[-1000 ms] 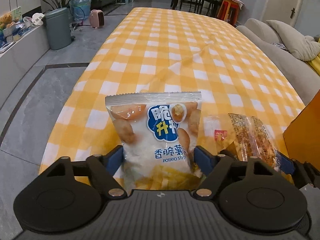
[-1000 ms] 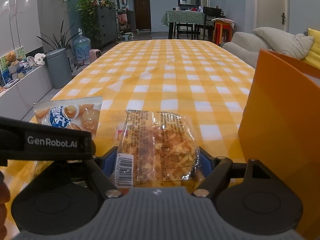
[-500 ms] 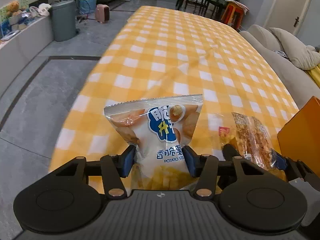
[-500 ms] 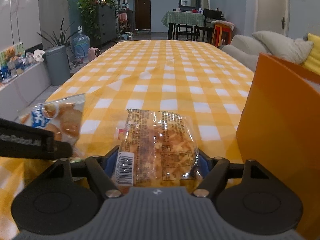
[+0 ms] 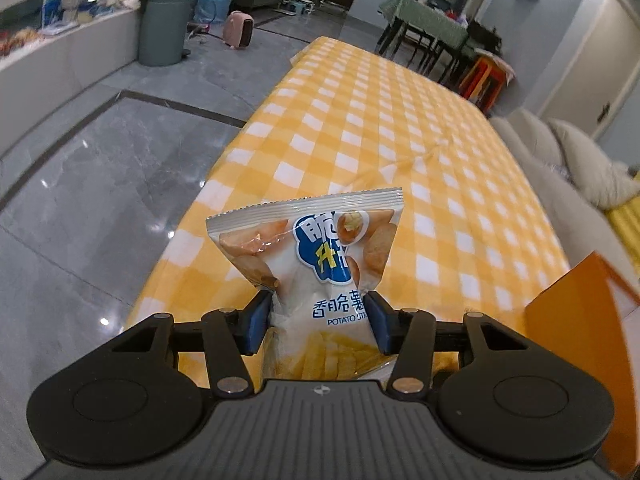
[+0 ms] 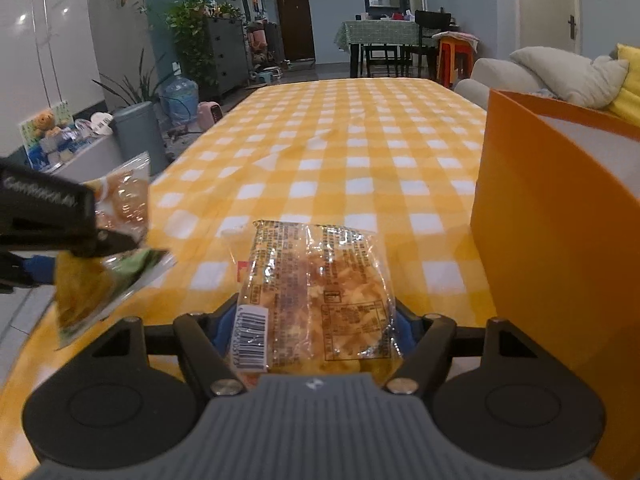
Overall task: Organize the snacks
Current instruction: 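Grasp the white potato-stick packet with the left tool while the right lifts its packet, then lower the crispy-snack packet into the box and open the right tool while the left carries its packet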
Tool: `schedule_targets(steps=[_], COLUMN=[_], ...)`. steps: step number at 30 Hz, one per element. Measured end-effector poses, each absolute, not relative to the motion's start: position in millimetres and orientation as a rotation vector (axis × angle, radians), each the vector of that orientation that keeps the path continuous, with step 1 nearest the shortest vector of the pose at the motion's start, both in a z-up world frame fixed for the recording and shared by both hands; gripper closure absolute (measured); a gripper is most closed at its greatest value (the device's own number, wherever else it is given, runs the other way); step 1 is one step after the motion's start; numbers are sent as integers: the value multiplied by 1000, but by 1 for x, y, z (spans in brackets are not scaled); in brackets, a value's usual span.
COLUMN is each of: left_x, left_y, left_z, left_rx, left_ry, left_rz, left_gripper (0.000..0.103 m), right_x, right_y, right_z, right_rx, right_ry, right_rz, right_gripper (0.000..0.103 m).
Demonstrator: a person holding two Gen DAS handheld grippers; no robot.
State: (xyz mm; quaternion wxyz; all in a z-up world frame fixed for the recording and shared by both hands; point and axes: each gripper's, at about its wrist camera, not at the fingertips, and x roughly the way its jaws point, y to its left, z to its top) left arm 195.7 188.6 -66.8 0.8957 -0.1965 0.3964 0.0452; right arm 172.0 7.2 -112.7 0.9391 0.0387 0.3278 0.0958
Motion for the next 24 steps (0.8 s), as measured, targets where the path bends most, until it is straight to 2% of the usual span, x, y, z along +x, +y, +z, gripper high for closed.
schedule_targets(steps=[15,24], left_x=[128,106], left_y=[187,149], left_z=[-34,19], left_rx=[-448,-471], left_ry=[737,651], left_rz=[230,205], left_gripper=[45,45], right_x=[107,84], right_y=[-10,-68], right_z=[-38,30], right_rx=[218,395], right_ry=[580,507], right_rz=[282,340], right_gripper=[32,32])
